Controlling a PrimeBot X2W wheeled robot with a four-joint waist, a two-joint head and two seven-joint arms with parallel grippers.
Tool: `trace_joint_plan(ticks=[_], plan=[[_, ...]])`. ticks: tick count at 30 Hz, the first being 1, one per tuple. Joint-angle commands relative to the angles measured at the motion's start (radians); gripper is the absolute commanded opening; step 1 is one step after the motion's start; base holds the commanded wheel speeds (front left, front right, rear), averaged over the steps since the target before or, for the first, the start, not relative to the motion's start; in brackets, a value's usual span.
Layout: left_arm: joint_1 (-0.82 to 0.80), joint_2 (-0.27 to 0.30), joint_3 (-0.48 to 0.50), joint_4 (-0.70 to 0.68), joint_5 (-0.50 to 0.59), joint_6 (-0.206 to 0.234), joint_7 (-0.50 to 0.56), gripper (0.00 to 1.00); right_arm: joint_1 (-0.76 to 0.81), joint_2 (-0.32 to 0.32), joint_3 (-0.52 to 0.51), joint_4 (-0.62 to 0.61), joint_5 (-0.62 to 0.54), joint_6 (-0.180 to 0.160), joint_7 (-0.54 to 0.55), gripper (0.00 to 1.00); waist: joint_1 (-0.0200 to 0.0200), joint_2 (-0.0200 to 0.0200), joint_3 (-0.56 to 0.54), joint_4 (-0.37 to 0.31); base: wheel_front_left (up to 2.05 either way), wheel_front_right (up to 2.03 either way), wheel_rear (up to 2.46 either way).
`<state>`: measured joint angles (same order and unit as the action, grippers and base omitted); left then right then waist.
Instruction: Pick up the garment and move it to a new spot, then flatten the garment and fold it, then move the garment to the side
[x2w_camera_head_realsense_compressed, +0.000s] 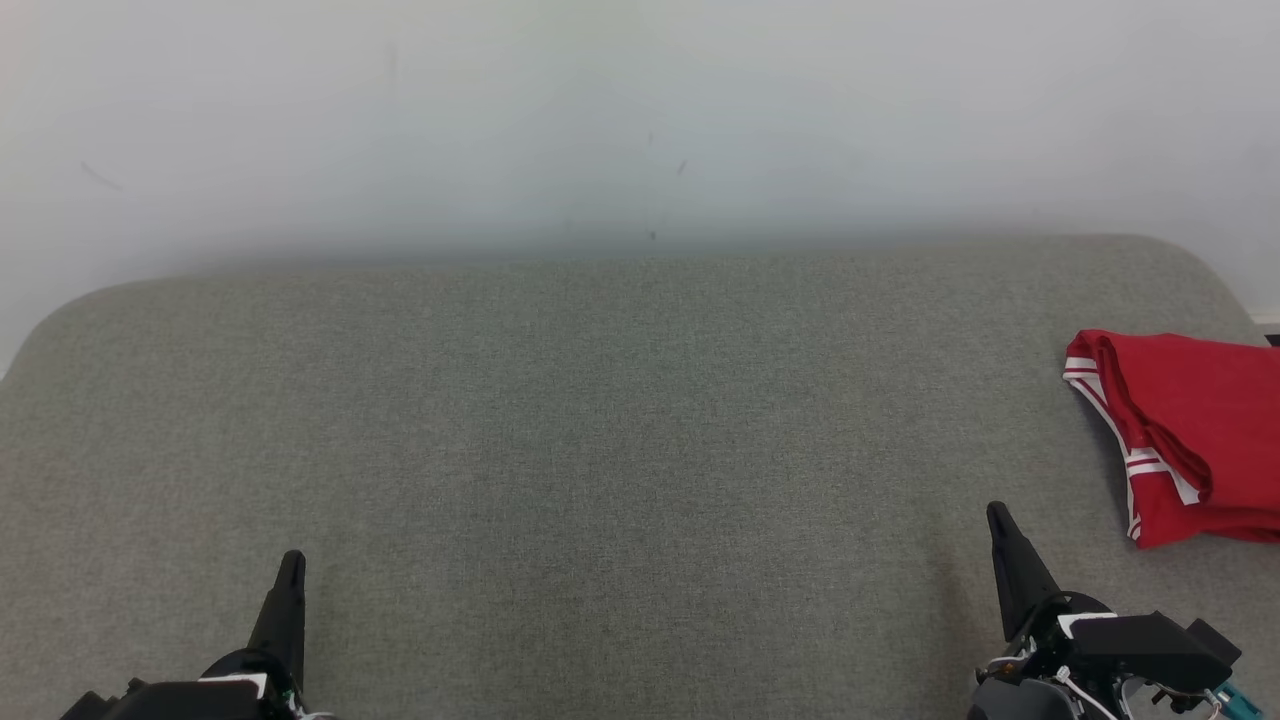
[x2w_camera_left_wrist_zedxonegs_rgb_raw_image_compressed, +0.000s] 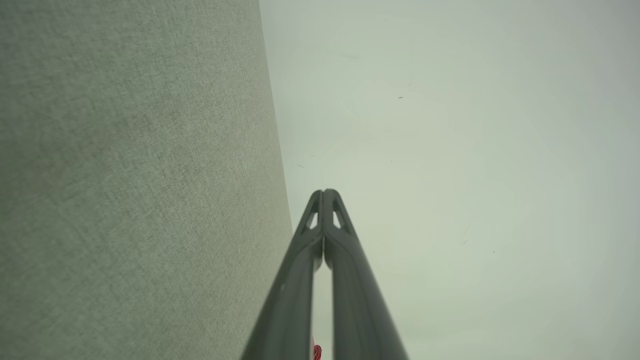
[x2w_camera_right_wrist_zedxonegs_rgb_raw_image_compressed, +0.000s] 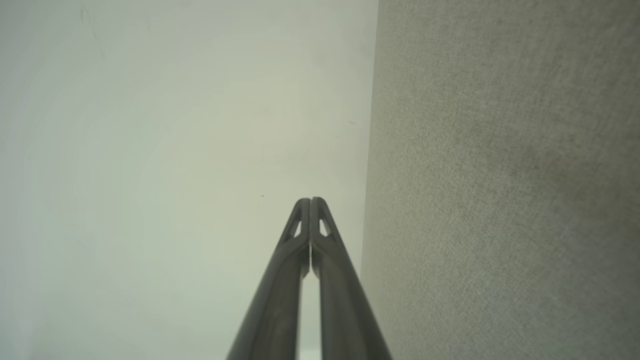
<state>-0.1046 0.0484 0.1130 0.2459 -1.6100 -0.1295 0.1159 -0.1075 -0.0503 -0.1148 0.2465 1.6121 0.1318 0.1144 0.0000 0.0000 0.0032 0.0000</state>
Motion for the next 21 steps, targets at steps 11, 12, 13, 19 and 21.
trace_joint_plan(ticks=[11,12,13,19,21], plan=[[-0.011,0.003,0.002,0.000,-0.005,-0.002,0.000,0.00,-0.004,0.000,0.001,-0.003,0.002,-0.002,0.003,0.00,0.0000,0.0000,0.000,0.000,0.00,0.00,0.00],[-0.011,0.003,0.002,0.000,-0.005,-0.002,0.000,0.00,-0.004,0.000,0.001,-0.003,0.002,-0.002,0.003,0.00,0.0000,0.0000,0.000,0.000,0.00,0.00,0.00],[-0.011,0.003,0.002,0.000,-0.005,-0.002,0.000,0.00,-0.004,0.000,0.001,-0.003,0.002,-0.002,0.003,0.00,0.0000,0.0000,0.000,0.000,0.00,0.00,0.00],[-0.011,0.003,0.002,0.000,-0.005,-0.002,0.000,0.00,-0.004,0.000,0.001,-0.003,0.002,-0.002,0.003,0.00,0.0000,0.0000,0.000,0.000,0.00,0.00,0.00],[-0.011,0.003,0.002,0.000,-0.005,-0.002,0.000,0.00,-0.004,0.000,0.002,-0.003,0.002,-0.002,0.003,0.00,0.0000,0.0000,0.000,0.000,0.00,0.00,0.00]])
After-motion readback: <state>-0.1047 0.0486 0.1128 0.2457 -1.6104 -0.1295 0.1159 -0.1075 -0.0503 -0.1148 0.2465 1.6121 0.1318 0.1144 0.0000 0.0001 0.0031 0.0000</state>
